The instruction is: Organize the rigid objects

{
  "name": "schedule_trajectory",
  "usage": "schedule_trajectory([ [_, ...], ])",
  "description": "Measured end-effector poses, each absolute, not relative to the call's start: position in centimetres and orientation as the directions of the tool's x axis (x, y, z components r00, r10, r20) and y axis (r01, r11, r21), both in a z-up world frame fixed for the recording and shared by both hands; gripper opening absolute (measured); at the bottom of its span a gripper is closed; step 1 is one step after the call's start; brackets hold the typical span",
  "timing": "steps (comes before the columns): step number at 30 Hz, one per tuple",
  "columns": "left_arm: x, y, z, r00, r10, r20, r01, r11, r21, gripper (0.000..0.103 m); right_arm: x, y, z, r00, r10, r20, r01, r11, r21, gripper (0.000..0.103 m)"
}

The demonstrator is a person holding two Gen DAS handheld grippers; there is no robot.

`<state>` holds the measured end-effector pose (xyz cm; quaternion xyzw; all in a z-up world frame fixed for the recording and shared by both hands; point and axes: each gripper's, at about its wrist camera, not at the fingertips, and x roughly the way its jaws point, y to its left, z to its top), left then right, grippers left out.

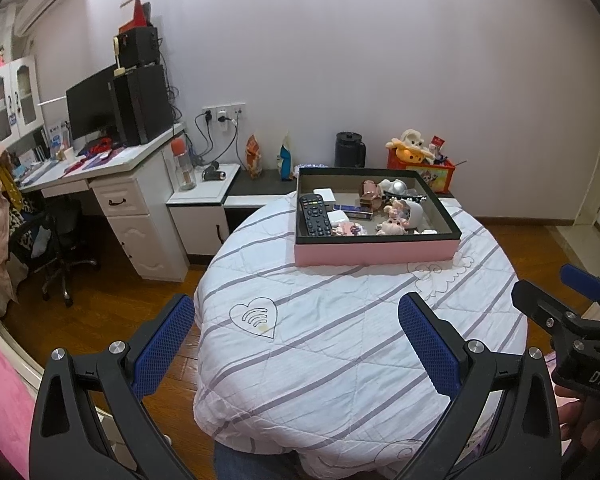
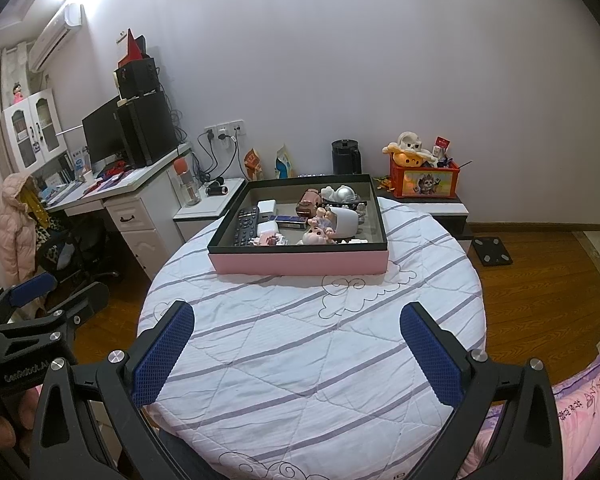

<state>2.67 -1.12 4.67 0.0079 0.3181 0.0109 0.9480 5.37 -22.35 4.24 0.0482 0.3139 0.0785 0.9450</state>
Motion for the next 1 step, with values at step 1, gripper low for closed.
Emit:
schedule_trajectory([
  [1, 2.73, -1.19, 4.54, 0.795, 0.023, -0.606, -0.014, 1.000, 0.019, 0.103, 5.43, -22.35, 4.15, 0.790, 0.178, -0.587, -0.117, 0.983, 0.141, 0.103],
])
